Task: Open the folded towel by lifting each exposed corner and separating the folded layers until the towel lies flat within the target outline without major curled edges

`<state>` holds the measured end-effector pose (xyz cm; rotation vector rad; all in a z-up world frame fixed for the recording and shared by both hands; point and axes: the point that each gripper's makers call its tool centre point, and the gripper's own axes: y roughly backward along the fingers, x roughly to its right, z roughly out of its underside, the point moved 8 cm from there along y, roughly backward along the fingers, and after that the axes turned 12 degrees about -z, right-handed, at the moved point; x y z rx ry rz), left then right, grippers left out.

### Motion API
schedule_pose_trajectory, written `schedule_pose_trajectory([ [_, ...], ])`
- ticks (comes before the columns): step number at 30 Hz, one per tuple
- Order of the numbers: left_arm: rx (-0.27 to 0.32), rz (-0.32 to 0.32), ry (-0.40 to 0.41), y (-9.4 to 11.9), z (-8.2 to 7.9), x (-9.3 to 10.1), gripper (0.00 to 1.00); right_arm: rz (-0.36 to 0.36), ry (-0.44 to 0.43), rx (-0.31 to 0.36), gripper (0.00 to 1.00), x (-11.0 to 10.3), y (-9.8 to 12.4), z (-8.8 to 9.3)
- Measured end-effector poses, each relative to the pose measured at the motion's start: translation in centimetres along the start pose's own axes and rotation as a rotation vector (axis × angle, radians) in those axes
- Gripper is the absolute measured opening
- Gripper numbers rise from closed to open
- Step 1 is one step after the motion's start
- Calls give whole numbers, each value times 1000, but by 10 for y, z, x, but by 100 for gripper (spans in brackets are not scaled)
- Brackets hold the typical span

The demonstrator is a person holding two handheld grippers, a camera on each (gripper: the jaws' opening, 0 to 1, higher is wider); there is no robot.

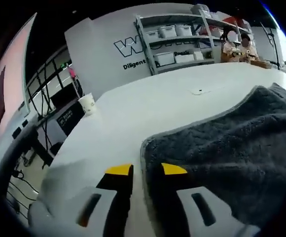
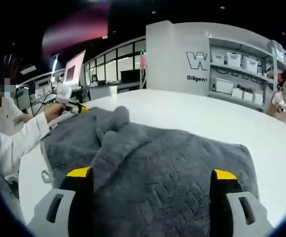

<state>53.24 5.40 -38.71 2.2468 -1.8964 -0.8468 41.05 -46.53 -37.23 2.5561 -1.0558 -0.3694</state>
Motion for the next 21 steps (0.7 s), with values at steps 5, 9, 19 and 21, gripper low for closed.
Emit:
schedule_pose_trajectory([
  [5, 27, 49, 77, 10, -9, 1, 41, 1, 1, 2, 98, 0, 0, 0],
  [9, 40, 144, 159, 23, -14, 9, 56, 2, -1, 3, 98, 0, 0, 0],
  [19, 87, 401, 240, 49, -28, 38, 95, -25, 21, 18, 99, -5, -3, -4],
  [21, 85, 422, 230, 51, -29, 43, 99, -20, 25, 9, 99, -5, -3, -3],
])
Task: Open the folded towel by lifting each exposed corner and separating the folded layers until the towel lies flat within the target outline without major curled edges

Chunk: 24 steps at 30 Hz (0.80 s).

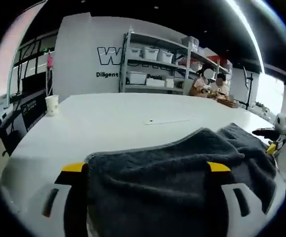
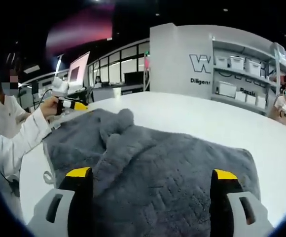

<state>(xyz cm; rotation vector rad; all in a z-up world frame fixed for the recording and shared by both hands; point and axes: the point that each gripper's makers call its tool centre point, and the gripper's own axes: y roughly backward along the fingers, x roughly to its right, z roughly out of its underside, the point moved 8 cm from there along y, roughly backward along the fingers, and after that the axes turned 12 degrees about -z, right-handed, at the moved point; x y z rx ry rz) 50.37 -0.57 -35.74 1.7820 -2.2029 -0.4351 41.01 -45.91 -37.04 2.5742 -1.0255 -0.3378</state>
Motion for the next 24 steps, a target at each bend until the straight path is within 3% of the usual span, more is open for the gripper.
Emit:
schedule_pose_trajectory([
  [8, -12, 91, 6, 2, 1, 23, 99, 13, -13, 20, 97, 2, 0, -1],
  [14, -73, 105, -27, -4, 11, 28, 99, 65, -46, 128, 94, 11, 8, -11],
  [16, -83, 103, -30, -4, 12, 28, 99, 118, -59, 173, 92, 17, 14, -15],
  [19, -87, 102, -34, -3, 12, 28, 99, 222, -31, 180, 86, 29, 25, -18],
  [24, -101, 102, -43, -5, 14, 28, 99, 318, -68, 201, 77, 53, 39, -17],
])
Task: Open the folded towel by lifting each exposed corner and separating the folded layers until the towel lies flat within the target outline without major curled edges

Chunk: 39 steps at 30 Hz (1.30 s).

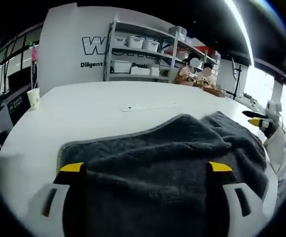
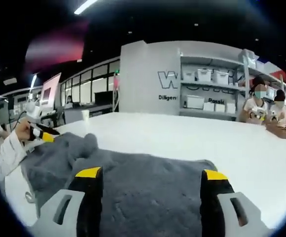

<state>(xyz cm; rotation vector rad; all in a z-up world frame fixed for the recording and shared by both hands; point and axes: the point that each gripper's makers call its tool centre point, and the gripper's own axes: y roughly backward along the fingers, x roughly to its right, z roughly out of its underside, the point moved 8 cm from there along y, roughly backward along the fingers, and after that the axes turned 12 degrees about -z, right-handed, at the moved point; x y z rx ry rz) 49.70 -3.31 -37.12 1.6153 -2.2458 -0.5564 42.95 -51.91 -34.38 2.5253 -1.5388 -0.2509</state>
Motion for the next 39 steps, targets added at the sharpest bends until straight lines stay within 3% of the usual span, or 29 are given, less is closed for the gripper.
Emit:
schedule_pose_trajectory([
  [4, -31, 9, -13, -3, 4, 1, 99, 62, -15, -63, 75, 22, 0, 1],
  [9, -40, -8, -27, -2, 6, 0, 99, 78, 57, -102, 74, 39, -2, -12],
  [13, -36, -1, -30, -1, 5, 1, 99, 108, 108, -124, 74, 59, -12, -25],
  [19, -46, -10, -24, -2, 7, -2, 99, 144, 144, -178, 73, 81, -32, -29],
  [26, -49, -15, -15, -1, 9, -6, 99, 202, 145, -201, 58, 110, -54, -15],
  [31, -50, -21, -11, -2, 10, -7, 99, 178, 92, -235, 48, 125, -66, 6],
  [39, -55, -23, -22, -3, 11, -4, 99, 133, 65, -244, 34, 132, -78, 18],
])
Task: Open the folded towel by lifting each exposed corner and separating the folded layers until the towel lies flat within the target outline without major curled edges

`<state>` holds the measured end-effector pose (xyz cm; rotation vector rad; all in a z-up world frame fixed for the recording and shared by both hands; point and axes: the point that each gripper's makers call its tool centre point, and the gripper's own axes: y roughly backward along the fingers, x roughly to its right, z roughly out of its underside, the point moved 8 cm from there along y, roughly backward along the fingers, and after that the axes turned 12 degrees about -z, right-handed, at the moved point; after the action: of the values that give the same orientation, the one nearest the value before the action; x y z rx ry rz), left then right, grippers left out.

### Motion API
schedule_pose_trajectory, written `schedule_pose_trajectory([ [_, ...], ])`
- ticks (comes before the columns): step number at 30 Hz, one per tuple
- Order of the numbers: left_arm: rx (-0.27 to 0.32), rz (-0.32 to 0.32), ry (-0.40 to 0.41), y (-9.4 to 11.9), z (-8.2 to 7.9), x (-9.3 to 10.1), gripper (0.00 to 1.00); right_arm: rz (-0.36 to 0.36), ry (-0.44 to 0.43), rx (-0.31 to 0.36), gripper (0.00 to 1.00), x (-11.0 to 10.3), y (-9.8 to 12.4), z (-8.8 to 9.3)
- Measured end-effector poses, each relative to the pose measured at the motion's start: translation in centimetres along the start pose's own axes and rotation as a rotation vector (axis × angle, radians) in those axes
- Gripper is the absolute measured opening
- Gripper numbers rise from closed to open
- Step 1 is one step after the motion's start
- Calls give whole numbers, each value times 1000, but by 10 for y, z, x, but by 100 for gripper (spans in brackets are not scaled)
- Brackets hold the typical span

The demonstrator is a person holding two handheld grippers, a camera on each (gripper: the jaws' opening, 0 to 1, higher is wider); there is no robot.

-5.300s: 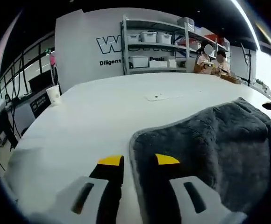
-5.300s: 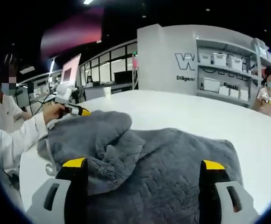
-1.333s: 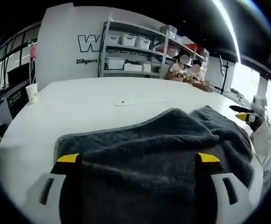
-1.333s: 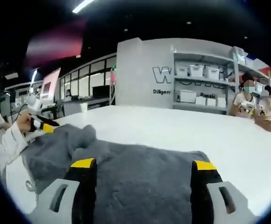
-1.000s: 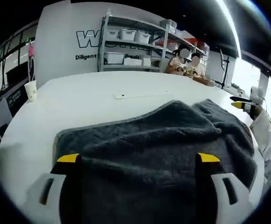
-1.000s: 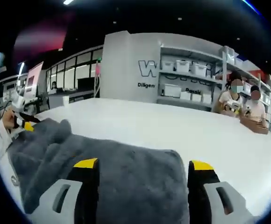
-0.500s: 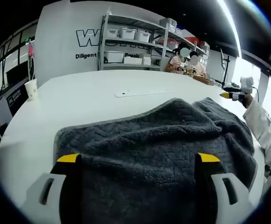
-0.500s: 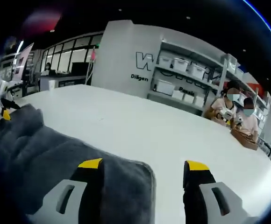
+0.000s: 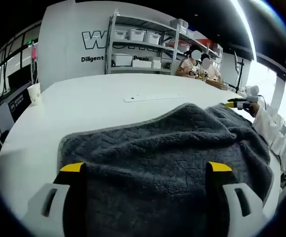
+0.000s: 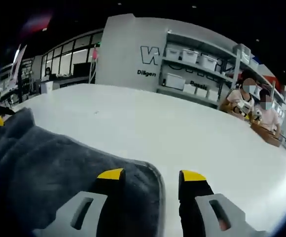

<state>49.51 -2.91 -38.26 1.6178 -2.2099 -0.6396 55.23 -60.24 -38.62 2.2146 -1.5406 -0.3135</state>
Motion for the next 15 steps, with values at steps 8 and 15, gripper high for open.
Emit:
schedule_pose_trajectory([
  [8, -5, -4, 0, -1, 1, 0, 98, -110, 3, -33, 8, -13, -10, 13],
  [15, -12, -8, 6, -3, 2, -2, 98, -108, 68, -35, 0, -16, -12, 12],
])
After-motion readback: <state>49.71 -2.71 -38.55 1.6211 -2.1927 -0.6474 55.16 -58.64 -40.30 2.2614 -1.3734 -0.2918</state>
